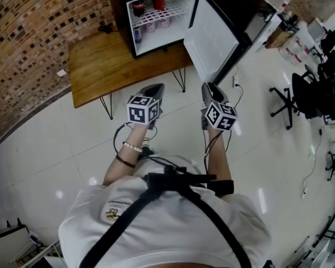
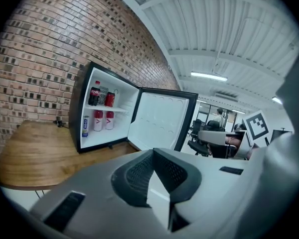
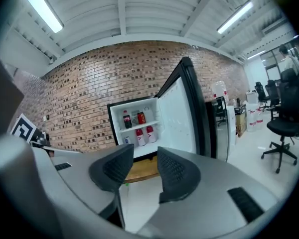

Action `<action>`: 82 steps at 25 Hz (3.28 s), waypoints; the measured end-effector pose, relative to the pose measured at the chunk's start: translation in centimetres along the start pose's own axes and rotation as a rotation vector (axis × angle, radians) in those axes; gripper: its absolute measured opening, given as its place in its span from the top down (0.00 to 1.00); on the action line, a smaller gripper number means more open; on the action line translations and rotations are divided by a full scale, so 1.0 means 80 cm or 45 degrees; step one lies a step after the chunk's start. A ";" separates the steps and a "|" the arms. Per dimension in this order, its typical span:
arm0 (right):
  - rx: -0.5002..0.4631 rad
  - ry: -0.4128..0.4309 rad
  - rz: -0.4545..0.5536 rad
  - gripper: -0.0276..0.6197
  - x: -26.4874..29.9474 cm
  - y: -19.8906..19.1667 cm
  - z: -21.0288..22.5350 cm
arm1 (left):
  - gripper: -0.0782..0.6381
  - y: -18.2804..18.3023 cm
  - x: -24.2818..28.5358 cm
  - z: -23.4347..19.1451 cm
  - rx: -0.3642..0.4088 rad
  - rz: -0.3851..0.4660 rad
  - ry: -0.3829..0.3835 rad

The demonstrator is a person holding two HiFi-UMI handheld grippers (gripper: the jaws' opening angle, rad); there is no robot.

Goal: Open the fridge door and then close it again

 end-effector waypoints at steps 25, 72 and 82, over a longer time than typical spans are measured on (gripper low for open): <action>-0.304 -0.047 0.211 0.40 0.056 0.257 0.078 | 0.89 -0.007 -0.035 -0.017 -0.104 0.017 0.116; -0.376 0.040 0.089 0.59 0.306 0.103 -0.329 | 0.89 -0.028 -0.128 -0.271 -0.325 0.084 0.358; -0.354 -0.085 0.124 0.59 0.370 0.091 -0.376 | 0.89 0.011 -0.135 -0.337 -0.172 0.059 0.341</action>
Point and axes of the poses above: the fingertips, and each gripper's own axes: x forward along the fingers, z to its right, y out of its top, the point moved 2 cm from there along -x, backward along the fingers, and after that the axes turned 13 degrees about x, right-handed, at the moved point
